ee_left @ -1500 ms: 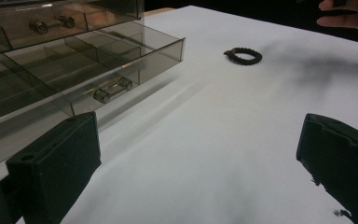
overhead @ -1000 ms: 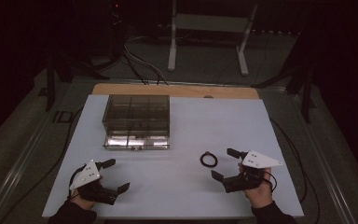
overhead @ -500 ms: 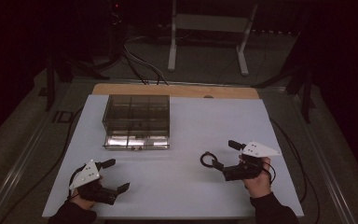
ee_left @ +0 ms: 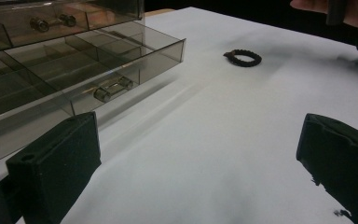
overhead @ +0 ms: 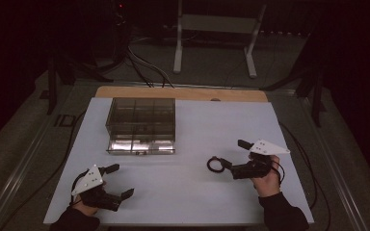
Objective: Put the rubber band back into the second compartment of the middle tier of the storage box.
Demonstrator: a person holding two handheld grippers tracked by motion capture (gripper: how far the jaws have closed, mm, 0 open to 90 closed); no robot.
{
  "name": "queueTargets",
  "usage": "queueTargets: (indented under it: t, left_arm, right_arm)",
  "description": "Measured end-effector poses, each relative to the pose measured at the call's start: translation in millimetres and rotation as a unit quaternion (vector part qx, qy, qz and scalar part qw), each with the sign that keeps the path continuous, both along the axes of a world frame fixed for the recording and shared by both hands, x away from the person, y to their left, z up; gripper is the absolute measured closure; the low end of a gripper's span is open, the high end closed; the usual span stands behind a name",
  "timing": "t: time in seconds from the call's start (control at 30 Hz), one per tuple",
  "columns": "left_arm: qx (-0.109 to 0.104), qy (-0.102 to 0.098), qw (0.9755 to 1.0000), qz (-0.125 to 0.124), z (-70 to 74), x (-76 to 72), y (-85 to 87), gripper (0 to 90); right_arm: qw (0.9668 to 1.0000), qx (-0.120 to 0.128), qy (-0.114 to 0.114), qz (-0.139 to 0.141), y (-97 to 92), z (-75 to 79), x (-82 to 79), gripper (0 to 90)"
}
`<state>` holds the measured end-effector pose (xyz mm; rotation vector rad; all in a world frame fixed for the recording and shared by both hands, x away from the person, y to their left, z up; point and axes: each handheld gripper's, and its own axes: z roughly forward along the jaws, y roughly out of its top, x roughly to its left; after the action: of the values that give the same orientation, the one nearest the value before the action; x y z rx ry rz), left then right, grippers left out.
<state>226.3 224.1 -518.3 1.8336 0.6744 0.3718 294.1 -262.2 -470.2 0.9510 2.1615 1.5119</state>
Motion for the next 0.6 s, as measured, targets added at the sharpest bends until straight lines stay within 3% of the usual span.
queueTargets:
  t: [0.6]
  left_arm:
    - [0.000,0.000,1.0000,0.000,0.2,0.0,0.3,0.3]
  right_arm:
    - [0.9990,-0.016,0.042,-0.001,3.0,-19.7,16.6,0.0]
